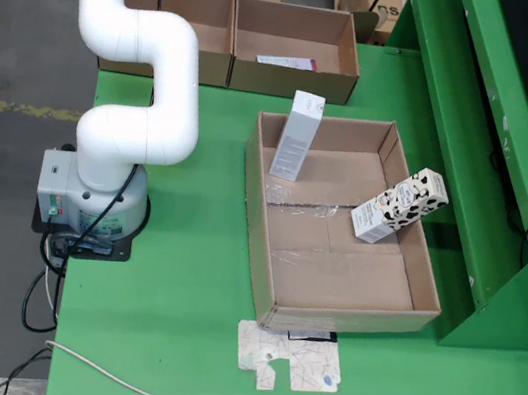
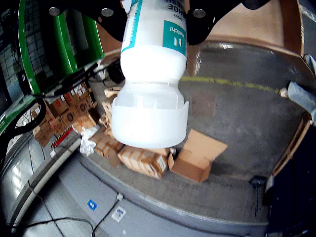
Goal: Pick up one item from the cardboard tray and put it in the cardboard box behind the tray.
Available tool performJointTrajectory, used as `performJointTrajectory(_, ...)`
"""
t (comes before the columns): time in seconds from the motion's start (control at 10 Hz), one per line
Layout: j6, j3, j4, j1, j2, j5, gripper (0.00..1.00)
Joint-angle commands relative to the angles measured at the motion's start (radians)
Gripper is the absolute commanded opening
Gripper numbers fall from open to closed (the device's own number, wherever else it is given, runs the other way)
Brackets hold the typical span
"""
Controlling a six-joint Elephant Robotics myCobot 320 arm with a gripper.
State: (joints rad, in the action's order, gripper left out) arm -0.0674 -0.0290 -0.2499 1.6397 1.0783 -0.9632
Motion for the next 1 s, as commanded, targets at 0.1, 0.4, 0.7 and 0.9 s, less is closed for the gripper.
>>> performJointTrajectory(0.1,0.32,0.029,0.526,0.002,-0.247,-0.091,0.0)
performJointTrajectory(0.4,0.386,0.029,0.702,-0.038,-0.269,-0.161,0.0)
performJointTrajectory(0.7,0.413,0.029,0.821,-0.053,-0.284,-0.188,0.0)
performJointTrajectory(0.9,0.432,0.029,0.872,-0.059,-0.284,-0.197,0.0)
